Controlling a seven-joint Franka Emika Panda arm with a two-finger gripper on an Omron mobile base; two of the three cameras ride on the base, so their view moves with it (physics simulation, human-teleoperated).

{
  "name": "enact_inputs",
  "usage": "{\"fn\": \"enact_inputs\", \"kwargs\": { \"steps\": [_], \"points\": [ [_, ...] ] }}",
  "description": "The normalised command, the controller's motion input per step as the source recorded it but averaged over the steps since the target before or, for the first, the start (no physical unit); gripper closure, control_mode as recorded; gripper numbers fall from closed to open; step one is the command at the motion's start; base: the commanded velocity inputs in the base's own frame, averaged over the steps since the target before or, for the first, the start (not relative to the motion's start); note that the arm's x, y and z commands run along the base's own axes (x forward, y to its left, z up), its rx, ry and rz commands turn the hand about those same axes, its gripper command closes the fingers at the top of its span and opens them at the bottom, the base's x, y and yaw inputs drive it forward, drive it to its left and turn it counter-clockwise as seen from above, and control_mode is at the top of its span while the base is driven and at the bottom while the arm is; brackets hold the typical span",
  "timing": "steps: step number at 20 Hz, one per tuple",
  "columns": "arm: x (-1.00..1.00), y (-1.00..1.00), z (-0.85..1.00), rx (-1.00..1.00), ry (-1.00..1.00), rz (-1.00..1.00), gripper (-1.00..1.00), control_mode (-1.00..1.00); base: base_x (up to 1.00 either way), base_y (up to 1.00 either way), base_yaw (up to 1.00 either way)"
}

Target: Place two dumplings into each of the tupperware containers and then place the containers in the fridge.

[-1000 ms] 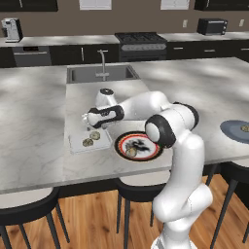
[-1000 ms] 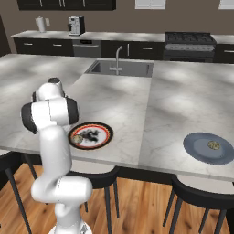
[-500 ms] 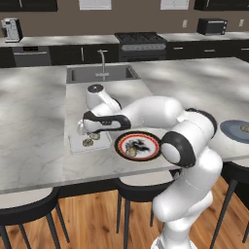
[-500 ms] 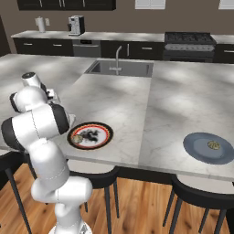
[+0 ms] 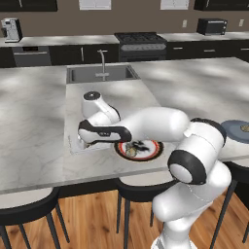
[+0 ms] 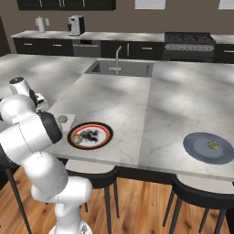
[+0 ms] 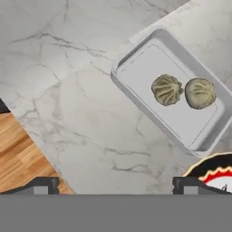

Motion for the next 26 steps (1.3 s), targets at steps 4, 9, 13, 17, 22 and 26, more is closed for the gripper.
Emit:
{"fn": "enact_inputs", "kwargs": {
  "steps": [4,9,13,17,22,26],
  "points": [
    [0.08,0.26,-0.28,-0.06,0.22,0.16,-1.0,-1.0,0.0,0.0,0.0],
    [0.2,0.46,-0.37,-0.15,0.15,0.16,-1.0,-1.0,0.0,0.0,0.0],
    [0.21,0.6,-0.4,-0.17,0.05,0.13,-1.0,-1.0,0.0,0.0,0.0],
    [0.43,0.42,-0.26,-0.1,0.01,0.11,-1.0,-1.0,0.0,0.0,0.0],
    [0.75,0.0,-0.05,-0.01,0.0,0.04,-1.0,-1.0,0.0,0.0,0.0],
    [0.51,0.0,-0.28,-0.04,0.07,0.01,-1.0,-1.0,0.0,0.0,0.0]
  ]
}}
